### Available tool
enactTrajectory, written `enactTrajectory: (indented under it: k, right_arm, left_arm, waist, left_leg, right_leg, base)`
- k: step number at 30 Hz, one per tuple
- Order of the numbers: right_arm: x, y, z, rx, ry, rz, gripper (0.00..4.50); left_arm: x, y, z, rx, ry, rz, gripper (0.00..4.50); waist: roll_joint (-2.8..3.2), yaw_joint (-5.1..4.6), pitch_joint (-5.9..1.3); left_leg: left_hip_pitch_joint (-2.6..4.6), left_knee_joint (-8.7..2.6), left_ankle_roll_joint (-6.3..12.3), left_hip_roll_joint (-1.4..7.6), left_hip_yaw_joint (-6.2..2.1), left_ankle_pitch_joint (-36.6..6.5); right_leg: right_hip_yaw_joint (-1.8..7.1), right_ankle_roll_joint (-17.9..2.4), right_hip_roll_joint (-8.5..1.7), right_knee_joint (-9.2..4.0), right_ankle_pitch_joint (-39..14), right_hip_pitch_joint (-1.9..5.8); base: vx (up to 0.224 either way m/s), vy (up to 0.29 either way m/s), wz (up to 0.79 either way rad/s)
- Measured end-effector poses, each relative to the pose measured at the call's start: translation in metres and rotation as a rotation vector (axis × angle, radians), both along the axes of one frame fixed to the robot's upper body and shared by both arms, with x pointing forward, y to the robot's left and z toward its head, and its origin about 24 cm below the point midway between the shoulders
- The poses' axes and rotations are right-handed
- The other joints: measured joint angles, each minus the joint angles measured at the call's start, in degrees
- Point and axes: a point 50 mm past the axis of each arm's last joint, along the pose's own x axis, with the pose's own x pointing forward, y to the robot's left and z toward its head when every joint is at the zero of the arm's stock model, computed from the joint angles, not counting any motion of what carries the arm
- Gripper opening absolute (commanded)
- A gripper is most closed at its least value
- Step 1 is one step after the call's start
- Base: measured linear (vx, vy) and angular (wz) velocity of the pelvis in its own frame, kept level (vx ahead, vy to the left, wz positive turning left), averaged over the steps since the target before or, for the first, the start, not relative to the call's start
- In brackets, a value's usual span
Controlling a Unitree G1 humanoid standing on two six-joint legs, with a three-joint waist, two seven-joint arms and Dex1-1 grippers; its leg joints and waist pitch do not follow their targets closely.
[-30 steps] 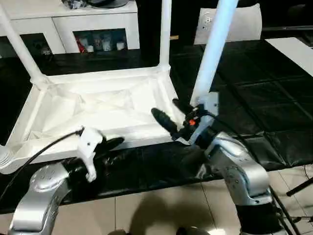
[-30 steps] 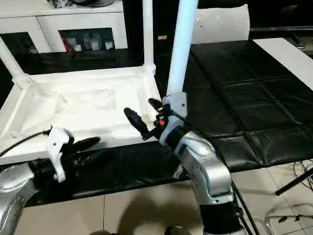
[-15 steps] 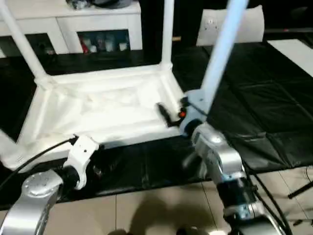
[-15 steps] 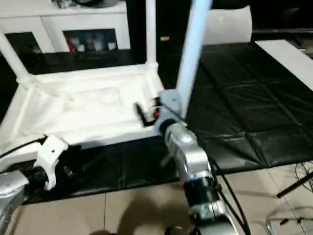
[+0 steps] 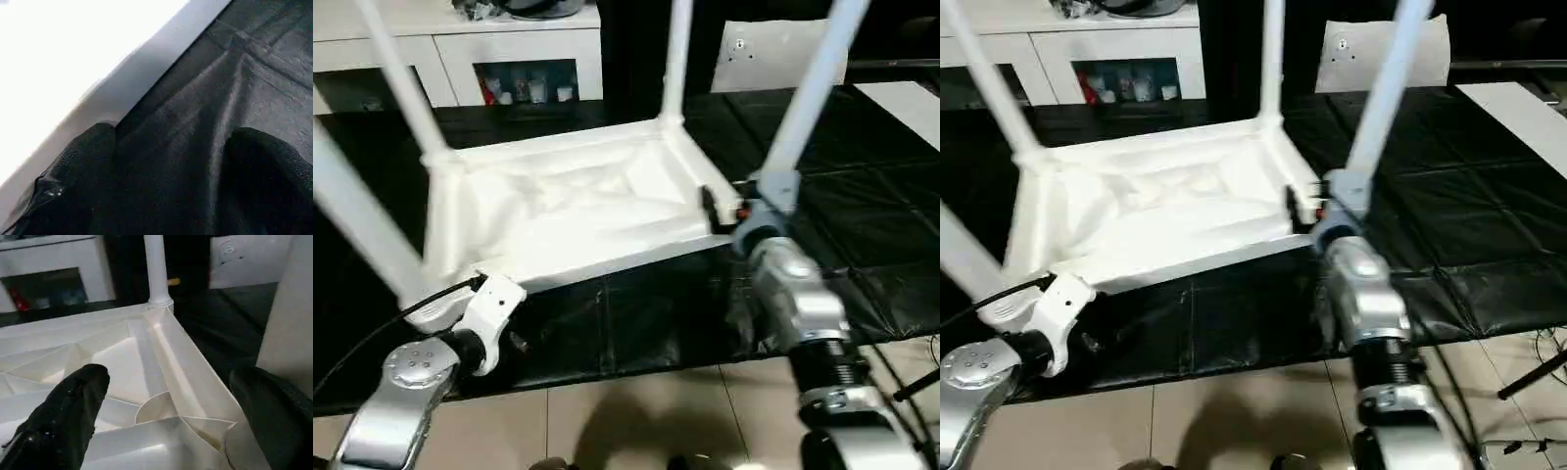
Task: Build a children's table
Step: Rotate leg to tighten
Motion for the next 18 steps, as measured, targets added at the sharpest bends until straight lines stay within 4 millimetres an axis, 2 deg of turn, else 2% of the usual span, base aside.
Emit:
enactTrajectory:
  k: [3,6,7,12,14,18]
  right_arm:
    - [-0.005,-0.012,0.007,0.026,-0.039,0.036,4.5]
    - [-0.017,-0.01,0.009,0.014,-0.067,0.156,4.5]
    - [-0.024,-0.006,0.007,-0.004,-0.067,0.215,4.5]
    - [-0.051,0.02,-0.005,0.075,-0.01,0.448,4.5]
    - [-0.064,0.024,-0.003,0.101,-0.006,0.55,4.5]
    - [-0.082,0.034,-0.004,0.134,0.006,0.708,4.5]
  left_arm:
    - [0.002,-0.002,0.002,-0.036,-0.036,0.028,4.18]
    - [0.0,-0.003,0.004,-0.115,-0.079,0.086,4.18]
    - [-0.002,-0.005,0.006,-0.164,-0.106,0.12,4.44]
    - [-0.014,0.003,0.02,-0.226,-0.283,0.245,4.44]
    - [-0.026,0.009,0.018,-0.229,-0.354,0.31,4.44]
    - [-0.045,0.017,0.012,-0.257,-0.44,0.428,4.44]
  waist:
    - [0.0,-0.27,0.0]
    - [0.04,-0.52,-0.04]
    - [0.04,-0.63,-0.04]
    - [0.24,-1.06,-0.15]
    - [0.41,-1.19,-0.26]
    - [0.37,-1.65,-0.29]
  left_leg:
    - [0.0,-0.02,0.02,0.02,0.0,-0.01]
    - [-0.12,-0.05,0.03,0.09,0.02,-0.02]
    - [-0.21,-0.05,0.03,0.16,0.03,-0.02]
    - [-0.19,-0.04,0.02,0.38,0.03,-0.01]
    - [-0.17,-0.05,0.02,0.37,0.03,-0.02]
    - [-0.17,-0.03,0.02,0.38,-0.02,-0.03]
  right_leg:
    - [0.0,-0.01,0.01,0.0,0.01,0.0]
    - [-0.02,0.03,0.09,0.0,-0.02,0.0]
    - [-0.05,0.09,0.13,-0.01,-0.06,0.0]
    - [-0.15,0.13,0.35,-0.1,-0.07,0.01]
    - [-0.18,0.19,0.34,-0.25,-0.1,0.07]
    - [-0.24,0.31,0.34,-0.42,-0.17,0.12]
  base:
    - [0.0,0.0,0.0]
    - [0.0,0.0,0.0]
    - [0.0,0.0,0.0]
    - [0.0,0.0,0.0]
    - [0.0,0.0,0.0]
    - [0.0,0.0,0.0]
